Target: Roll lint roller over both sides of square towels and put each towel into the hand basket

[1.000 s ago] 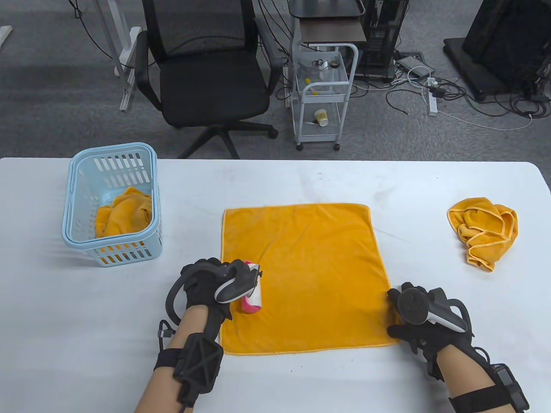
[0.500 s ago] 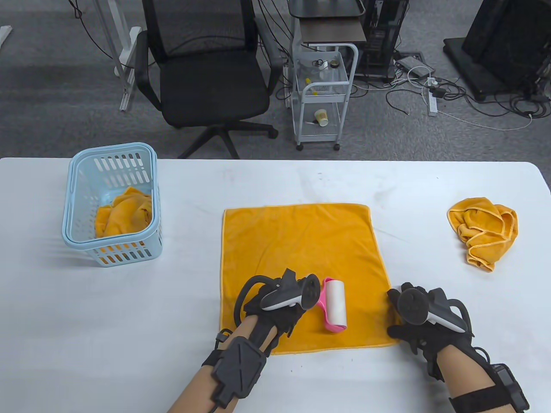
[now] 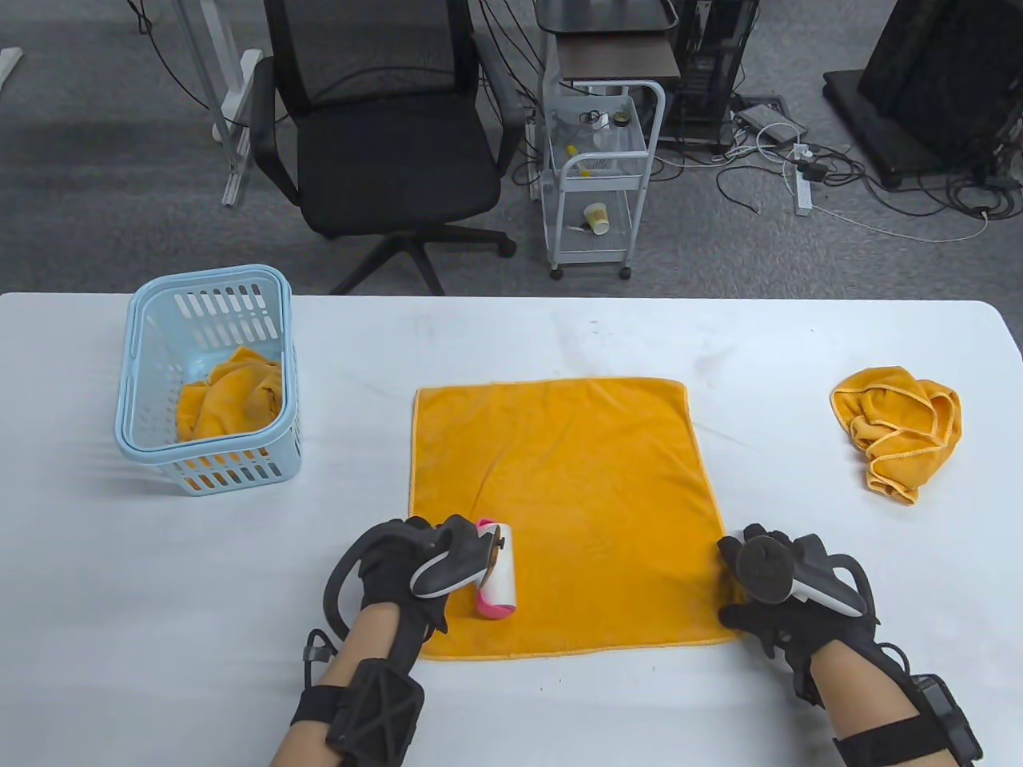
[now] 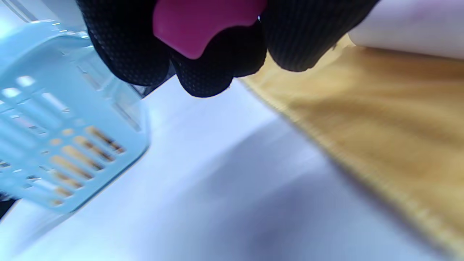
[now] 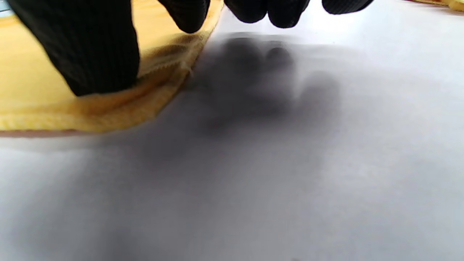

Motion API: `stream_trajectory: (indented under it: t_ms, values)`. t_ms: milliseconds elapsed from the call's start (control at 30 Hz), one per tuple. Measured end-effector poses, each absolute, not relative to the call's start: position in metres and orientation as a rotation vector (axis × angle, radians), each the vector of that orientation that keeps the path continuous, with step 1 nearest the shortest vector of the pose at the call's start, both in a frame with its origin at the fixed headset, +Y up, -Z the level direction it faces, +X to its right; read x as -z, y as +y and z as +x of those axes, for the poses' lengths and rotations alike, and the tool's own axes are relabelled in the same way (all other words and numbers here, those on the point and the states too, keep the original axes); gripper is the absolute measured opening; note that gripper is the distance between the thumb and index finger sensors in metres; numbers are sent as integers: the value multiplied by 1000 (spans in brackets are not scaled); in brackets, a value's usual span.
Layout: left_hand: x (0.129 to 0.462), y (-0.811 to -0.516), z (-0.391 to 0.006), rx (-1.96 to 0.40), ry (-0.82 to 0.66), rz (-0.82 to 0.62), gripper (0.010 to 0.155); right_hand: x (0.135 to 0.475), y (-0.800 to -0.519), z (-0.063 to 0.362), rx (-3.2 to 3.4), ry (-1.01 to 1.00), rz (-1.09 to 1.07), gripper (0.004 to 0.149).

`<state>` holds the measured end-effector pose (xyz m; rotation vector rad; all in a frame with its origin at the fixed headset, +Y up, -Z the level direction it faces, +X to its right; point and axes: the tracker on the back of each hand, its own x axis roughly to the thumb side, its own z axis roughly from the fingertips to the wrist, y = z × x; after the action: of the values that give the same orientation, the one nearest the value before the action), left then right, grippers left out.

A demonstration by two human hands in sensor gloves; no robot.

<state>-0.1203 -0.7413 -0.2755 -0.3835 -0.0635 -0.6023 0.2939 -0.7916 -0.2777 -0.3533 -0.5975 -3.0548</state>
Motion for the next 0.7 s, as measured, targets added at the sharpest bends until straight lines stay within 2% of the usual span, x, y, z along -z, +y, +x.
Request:
stream_trajectory:
  t_ms: [100,233,367,533,600,700]
  values:
    - [271,-737,-135,604,-28,-389,46,278,-792,294,3055,-604,-352,89]
    - [270,-729,-128,334,-65,-418,50,278,-792,293,3057,-601,-355,90]
    - [274,-728,-75,102,-202,-383,55,276,-790,291,3065,-537,-375,90]
    - [272,-748,-1,37,-377,-408,59,275,-791,291,3064,-543,-373,90]
    - [271,-758,12,46,-408,-430,59,275,-791,292,3066,-550,-369,90]
    - [271,-767,10,98,-413,-457,60,275,-791,292,3068,-552,-366,90]
